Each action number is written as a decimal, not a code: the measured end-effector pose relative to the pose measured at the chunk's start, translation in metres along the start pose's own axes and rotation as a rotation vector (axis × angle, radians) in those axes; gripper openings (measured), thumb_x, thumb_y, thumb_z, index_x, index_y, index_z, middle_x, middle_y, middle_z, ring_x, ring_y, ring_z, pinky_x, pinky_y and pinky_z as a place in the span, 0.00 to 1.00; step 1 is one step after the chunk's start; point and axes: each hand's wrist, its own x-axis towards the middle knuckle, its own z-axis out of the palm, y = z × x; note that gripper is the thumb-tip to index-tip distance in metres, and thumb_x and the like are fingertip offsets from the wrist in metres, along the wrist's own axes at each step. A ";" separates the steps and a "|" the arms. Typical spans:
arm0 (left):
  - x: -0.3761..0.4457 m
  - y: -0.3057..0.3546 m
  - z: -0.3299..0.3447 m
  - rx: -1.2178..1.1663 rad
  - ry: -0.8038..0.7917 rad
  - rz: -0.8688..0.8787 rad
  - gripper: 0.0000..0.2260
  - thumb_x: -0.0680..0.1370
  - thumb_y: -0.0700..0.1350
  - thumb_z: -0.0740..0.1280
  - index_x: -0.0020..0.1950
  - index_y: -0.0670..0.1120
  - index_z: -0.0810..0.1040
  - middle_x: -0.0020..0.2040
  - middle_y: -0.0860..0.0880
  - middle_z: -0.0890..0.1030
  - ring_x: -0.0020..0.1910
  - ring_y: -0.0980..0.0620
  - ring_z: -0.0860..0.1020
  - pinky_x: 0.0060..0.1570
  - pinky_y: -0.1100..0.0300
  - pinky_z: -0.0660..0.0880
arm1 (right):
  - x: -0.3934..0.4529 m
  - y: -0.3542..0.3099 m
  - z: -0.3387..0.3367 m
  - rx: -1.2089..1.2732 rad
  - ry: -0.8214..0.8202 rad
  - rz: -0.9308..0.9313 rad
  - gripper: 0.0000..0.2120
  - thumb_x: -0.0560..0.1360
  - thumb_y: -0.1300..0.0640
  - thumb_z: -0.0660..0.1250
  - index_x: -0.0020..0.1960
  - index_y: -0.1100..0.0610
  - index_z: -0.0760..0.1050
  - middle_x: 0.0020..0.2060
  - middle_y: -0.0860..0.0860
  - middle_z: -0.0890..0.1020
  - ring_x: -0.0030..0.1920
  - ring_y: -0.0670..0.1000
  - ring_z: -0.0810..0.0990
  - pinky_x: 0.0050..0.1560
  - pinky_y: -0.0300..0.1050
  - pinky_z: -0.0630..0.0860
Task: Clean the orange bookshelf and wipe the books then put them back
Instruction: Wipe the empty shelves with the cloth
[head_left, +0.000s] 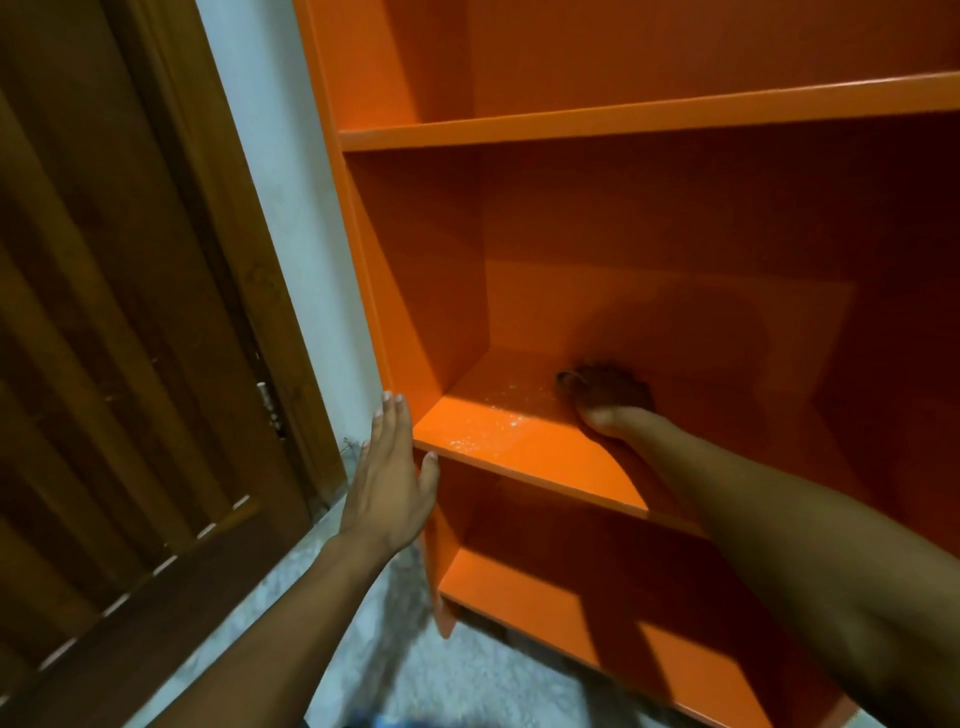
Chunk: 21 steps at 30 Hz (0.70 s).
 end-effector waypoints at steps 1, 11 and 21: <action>-0.001 0.000 -0.001 -0.009 -0.001 -0.001 0.33 0.84 0.52 0.56 0.81 0.47 0.39 0.81 0.49 0.39 0.80 0.51 0.39 0.79 0.48 0.46 | -0.004 -0.009 -0.001 0.011 -0.016 -0.032 0.25 0.83 0.39 0.46 0.74 0.46 0.65 0.75 0.53 0.66 0.73 0.58 0.65 0.72 0.53 0.63; 0.000 -0.009 -0.015 0.063 -0.028 0.020 0.31 0.84 0.52 0.53 0.81 0.48 0.40 0.81 0.51 0.41 0.79 0.49 0.36 0.78 0.45 0.50 | -0.089 -0.071 0.022 0.090 -0.085 -0.698 0.22 0.78 0.56 0.61 0.71 0.43 0.72 0.73 0.52 0.70 0.70 0.58 0.69 0.67 0.57 0.68; 0.002 -0.019 -0.016 0.043 -0.049 0.049 0.33 0.83 0.44 0.57 0.81 0.51 0.38 0.78 0.56 0.36 0.79 0.49 0.35 0.76 0.45 0.57 | 0.007 -0.032 0.003 0.529 0.134 -0.413 0.19 0.74 0.68 0.57 0.58 0.59 0.80 0.62 0.58 0.80 0.63 0.48 0.76 0.64 0.32 0.71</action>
